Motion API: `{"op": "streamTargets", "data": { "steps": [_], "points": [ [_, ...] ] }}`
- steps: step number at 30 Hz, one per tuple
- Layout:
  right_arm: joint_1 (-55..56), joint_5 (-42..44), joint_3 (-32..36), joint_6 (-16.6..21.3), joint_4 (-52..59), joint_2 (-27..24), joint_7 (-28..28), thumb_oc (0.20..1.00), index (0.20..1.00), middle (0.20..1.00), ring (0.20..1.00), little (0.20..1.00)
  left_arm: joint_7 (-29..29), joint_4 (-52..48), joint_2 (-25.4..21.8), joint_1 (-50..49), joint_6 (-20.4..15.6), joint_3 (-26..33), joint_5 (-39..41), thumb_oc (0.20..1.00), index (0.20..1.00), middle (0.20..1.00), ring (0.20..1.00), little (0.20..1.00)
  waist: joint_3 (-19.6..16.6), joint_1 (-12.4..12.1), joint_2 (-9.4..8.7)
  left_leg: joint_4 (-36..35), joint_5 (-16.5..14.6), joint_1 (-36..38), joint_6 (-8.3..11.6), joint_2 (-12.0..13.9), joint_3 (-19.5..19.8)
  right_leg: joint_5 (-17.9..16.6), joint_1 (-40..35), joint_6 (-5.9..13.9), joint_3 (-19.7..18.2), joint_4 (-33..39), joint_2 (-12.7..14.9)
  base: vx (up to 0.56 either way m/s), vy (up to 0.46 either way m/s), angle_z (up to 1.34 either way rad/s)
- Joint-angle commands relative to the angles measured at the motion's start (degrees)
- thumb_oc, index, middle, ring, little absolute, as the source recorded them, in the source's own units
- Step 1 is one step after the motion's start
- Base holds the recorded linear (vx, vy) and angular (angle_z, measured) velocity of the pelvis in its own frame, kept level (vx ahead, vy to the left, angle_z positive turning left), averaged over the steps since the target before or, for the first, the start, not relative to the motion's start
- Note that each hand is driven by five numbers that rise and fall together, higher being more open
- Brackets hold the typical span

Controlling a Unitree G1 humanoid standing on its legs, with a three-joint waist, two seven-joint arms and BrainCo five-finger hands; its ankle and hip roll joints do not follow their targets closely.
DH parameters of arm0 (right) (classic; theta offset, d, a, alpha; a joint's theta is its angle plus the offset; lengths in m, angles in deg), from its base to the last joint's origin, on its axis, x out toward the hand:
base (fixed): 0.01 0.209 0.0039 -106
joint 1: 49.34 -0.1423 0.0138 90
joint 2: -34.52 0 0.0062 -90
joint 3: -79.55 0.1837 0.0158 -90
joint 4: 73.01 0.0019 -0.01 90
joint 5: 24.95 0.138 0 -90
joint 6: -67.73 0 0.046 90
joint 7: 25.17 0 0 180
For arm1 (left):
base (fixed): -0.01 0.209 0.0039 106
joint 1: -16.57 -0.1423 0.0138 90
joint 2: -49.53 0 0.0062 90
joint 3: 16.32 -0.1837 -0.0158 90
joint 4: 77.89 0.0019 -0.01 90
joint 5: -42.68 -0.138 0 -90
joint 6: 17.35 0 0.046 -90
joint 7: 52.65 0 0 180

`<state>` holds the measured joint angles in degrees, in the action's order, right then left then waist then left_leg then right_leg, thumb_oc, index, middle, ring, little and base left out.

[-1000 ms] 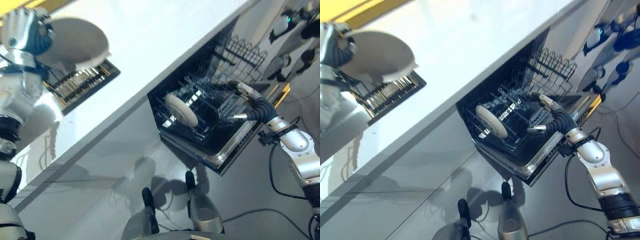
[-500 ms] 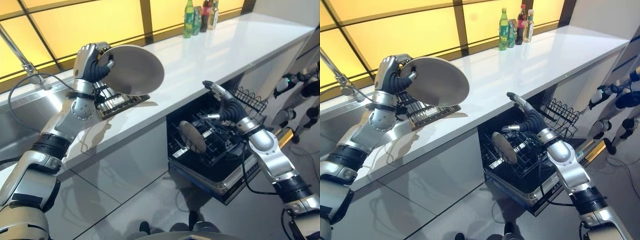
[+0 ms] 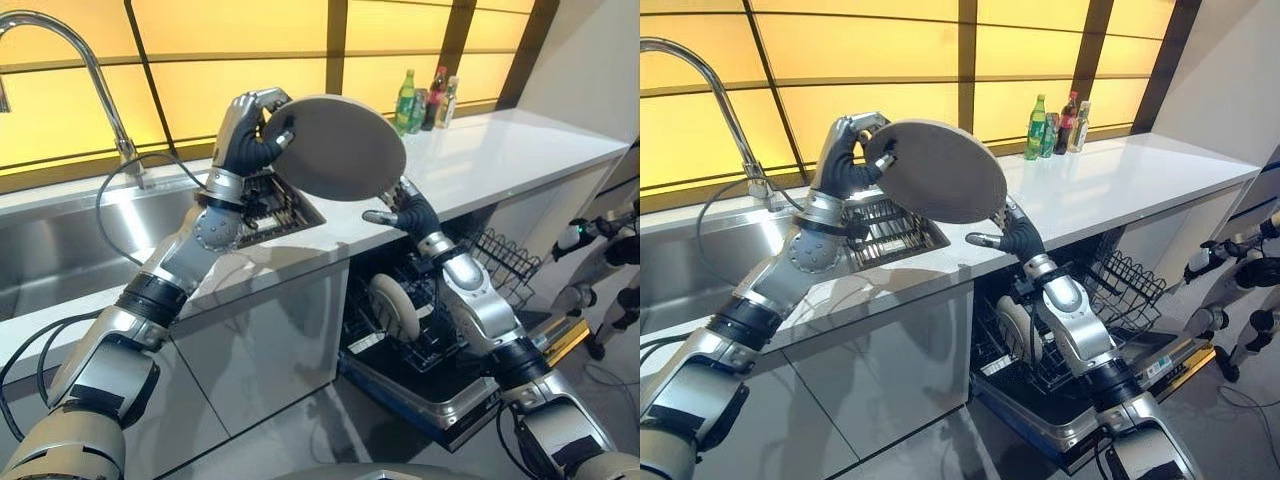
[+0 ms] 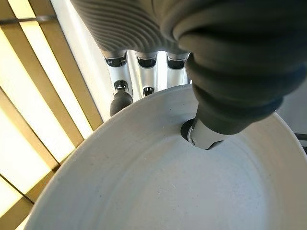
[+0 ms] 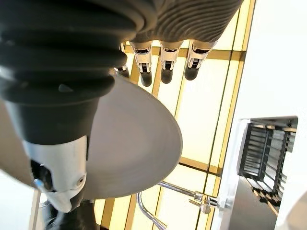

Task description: Pick up plates and place into dishwasher.

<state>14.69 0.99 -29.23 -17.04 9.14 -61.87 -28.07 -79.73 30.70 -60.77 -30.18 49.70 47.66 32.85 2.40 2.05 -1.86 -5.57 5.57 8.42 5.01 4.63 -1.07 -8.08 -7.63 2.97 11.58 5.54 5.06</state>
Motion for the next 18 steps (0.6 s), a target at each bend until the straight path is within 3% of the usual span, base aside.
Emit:
{"op": "streamTargets", "data": {
  "steps": [1,10,15,16,17,18],
  "points": [
    [-10.14,3.78,0.85,1.36,-1.1,-0.59,1.81,1.0,1.0,1.0,1.0,1.0,-0.33,-2.1,1.09,2.49,-1.44,0.9,3.21,0.2,0.2,0.2,0.2,0.2,2.99,-2.04,2.26,0.93,-9.44,1.63,-3.96,-7.27,-3.67,9.69,-2.48,1.6,0.71,-1.79,-2.25,0.01,-0.037,0.02],
    [-12.79,8.74,1.47,1.56,-2.65,0.88,2.46,1.0,1.0,1.0,1.0,1.0,1.72,-3.02,2.28,1.06,-1.74,0.23,4.5,0.2,0.2,0.2,0.2,0.2,2.66,-3.18,1.9,0.89,-9.44,1.76,-4.03,-7.28,-2.87,9.59,-3.13,1.34,1.26,-1.29,-2.25,0.01,-0.01,0.02],
    [-14.56,11.92,2.22,4.13,-3.16,1.91,3.76,1.0,1.0,1.0,1.0,1.0,3.02,-2.49,3.4,-0.63,-2.31,0.07,5.28,0.2,0.2,0.2,0.2,0.2,2.36,-3.81,1.82,0.79,-9.52,1.94,-4.1,-7.33,-2.44,9.56,-3.39,1.3,1.38,-1.09,-2.24,0.0,-0.001,0.01],
    [-14.78,12.64,2.49,5.34,-3.2,2.22,3.99,0.645,0.645,0.645,0.645,0.645,3.19,-2.52,3.54,-1.08,-2.39,0.03,5.44,0.2,0.2,0.2,0.2,0.2,2.25,-3.96,1.85,0.75,-9.52,1.93,-4.14,-7.35,-2.29,9.57,-3.42,1.27,1.36,-1.04,-2.26,0.02,0.009,0.04],
    [-15.03,12.99,2.92,6.71,-3.12,2.58,4.06,0.2,0.2,0.2,0.2,0.2,3.29,-2.52,3.79,-1.48,-2.27,0.11,5.2,0.2,0.2,0.2,0.2,0.2,2.21,-4.05,1.85,0.72,-9.53,1.95,-4.21,-7.39,-2.19,9.58,-3.45,1.24,1.3,-1.01,-2.31,0.02,0.009,0.05],
    [-15.11,13.07,3.15,7.41,-3.03,2.75,3.92,0.2,0.2,0.2,0.2,0.2,3.42,-2.45,3.87,-1.68,-2.28,0.15,5.2,0.2,0.2,0.2,0.2,0.2,2.17,-4.11,1.84,0.71,-9.54,1.93,-4.24,-7.4,-2.16,9.58,-3.45,1.24,1.27,-0.99,-2.32,0.01,0.01,0.05]
  ]
}}
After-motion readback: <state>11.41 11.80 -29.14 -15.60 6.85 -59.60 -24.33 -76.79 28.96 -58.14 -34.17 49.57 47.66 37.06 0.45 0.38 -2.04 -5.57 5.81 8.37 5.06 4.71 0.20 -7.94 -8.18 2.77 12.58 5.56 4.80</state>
